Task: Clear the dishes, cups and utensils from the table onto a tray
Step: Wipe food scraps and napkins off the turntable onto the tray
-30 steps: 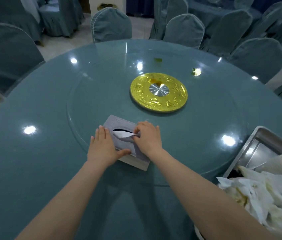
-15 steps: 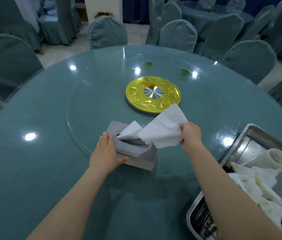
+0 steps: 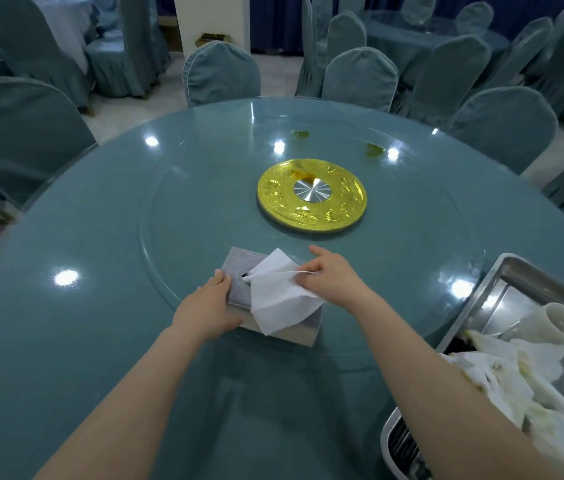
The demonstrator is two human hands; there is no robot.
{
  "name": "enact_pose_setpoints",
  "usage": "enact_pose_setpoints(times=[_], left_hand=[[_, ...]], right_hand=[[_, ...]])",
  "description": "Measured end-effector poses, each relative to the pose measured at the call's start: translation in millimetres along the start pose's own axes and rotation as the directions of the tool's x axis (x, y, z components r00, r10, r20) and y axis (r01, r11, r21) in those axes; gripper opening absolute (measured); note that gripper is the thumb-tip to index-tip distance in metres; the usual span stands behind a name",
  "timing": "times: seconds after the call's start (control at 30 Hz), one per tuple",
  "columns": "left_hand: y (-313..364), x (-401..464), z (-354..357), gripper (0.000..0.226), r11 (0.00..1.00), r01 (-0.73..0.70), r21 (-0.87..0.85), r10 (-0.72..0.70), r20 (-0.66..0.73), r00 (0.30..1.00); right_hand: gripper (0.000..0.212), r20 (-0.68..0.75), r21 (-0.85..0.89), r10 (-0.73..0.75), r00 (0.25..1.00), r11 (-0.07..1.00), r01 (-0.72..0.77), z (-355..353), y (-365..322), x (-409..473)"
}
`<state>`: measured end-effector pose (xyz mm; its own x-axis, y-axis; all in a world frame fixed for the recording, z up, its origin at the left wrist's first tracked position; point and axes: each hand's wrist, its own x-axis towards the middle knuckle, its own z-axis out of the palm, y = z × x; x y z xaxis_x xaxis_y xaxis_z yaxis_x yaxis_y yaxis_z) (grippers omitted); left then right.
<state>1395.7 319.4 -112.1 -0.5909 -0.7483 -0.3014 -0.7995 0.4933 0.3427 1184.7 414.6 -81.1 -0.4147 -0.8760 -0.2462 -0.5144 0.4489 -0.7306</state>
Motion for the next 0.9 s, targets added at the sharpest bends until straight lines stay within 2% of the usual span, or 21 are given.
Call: enact_pose_setpoints(times=[0.07, 0.1, 0.17, 0.23, 0.3, 0.37, 0.43, 0.53, 0.57, 0.67, 0.9], left_hand=[[0, 1, 1, 0.082, 1.0, 0.016, 0.01, -0.016, 0.019, 1.0], [-1, 3, 0, 0.083, 0.999, 0.03, 0.024, -0.031, 0.016, 0.999], [-1, 4, 2, 0.085, 0.997, 0.039, 0.06, -0.04, 0.008, 0.999], [1, 4, 5, 0.084, 0.994, 0.015, 0.108, -0.015, 0.001, 1.0], [2, 5, 6, 0.085, 0.989, -0.007, 0.145, 0.008, -0.001, 1.0], [0, 5, 5, 0.085, 0.989, -0.003, 0.145, 0.003, 0.0, 1.0], [-1, 4, 4, 0.086, 0.991, 0.001, 0.135, -0.002, 0.005, 1.0], [0, 1, 4, 0.085, 0.994, 0.012, 0.112, -0.014, 0.023, 1.0], [1, -1, 4, 0.085, 0.995, 0.02, 0.103, -0.022, 0.027, 0.999], [7, -3, 2, 0.078, 0.996, 0.041, 0.083, -0.043, 0.022, 0.999], [32, -11, 10, 0.048, 0.999, 0.019, 0.044, -0.02, 0.011, 1.0]], right_hand=[[0.02, 0.007, -0.065, 0.007, 1.0, 0.998, -0.006, 12, -3, 8], [0.023, -0.035, -0.052, 0.006, 0.999, 0.999, -0.008, 16, -7, 12], [0.03, -0.2, 0.122, 0.047, 0.979, 0.992, -0.023, 17, -9, 14], [0.032, -0.397, 0.343, 0.151, 0.905, 0.939, -0.006, 6, -2, 13], [0.03, -0.541, 0.477, 0.266, 0.798, 0.878, 0.031, -10, 12, 11], [0.032, -0.602, 0.566, 0.37, 0.708, 0.823, 0.052, -25, 26, 8], [0.042, -0.619, 0.619, 0.431, 0.656, 0.783, 0.07, -39, 39, 2], [0.05, -0.61, 0.642, 0.448, 0.654, 0.763, 0.075, -54, 53, -10], [0.047, -0.605, 0.643, 0.445, 0.661, 0.763, 0.075, -57, 54, -15], [0.02, -0.596, 0.597, 0.403, 0.695, 0.801, 0.047, -63, 52, -28], [0.019, -0.611, 0.534, 0.34, 0.715, 0.844, 0.055, -62, 45, -45]])
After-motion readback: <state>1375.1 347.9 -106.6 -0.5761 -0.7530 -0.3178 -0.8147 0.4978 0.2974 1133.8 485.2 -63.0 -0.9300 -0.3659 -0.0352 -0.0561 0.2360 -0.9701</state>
